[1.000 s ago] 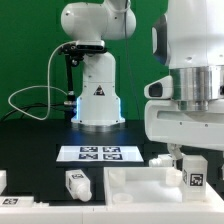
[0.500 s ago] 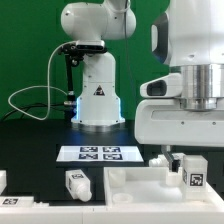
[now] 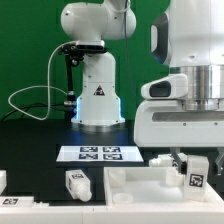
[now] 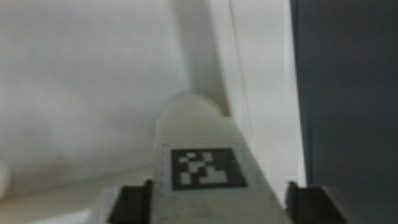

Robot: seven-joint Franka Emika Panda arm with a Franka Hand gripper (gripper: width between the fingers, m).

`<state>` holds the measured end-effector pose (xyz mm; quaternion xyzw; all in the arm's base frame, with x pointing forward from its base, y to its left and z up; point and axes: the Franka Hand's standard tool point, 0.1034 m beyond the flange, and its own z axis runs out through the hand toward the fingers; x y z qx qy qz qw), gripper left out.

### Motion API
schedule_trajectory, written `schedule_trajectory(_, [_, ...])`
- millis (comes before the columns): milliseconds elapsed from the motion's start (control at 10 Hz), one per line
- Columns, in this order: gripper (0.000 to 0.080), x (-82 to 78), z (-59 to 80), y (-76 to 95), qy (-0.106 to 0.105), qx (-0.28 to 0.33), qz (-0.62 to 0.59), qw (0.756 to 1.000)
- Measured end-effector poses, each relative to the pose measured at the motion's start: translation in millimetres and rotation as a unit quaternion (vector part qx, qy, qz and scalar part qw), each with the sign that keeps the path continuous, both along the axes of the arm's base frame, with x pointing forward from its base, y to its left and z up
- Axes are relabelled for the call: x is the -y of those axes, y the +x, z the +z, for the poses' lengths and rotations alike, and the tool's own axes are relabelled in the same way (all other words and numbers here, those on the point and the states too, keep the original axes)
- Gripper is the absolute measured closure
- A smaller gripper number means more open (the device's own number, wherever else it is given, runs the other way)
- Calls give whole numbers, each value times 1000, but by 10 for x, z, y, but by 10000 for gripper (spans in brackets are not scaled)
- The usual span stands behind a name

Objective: Assemble one leg

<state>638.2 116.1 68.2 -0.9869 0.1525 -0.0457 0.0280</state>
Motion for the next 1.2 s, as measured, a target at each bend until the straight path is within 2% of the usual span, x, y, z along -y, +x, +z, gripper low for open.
schedule_trajectory(100, [512, 3, -4, -2, 2, -1, -27, 1000])
schedule_trajectory(300, [511, 8, 3, 4, 13, -4, -157, 988])
schedule_trajectory(400, [511, 3, -8, -4, 22, -9, -250, 968])
schedule_trajectory(500, [511, -5, -22, -9, 31, -13, -332, 943])
schedule_trajectory(700, [511, -12, -27, 3, 73, -23, -506, 859])
schedule_trajectory(800, [511, -9, -27, 5, 84, -27, -550, 831])
schedule_trajectory(900, [511, -9, -27, 6, 87, -29, -571, 816])
schedule_trajectory(1000, [433, -18, -30, 3, 89, -31, -591, 801])
schedule_trajectory(1100, [433, -18, -31, 2, 88, -30, -585, 805])
schedule_trajectory(1200, [252, -13, -31, 3, 87, -29, -571, 816])
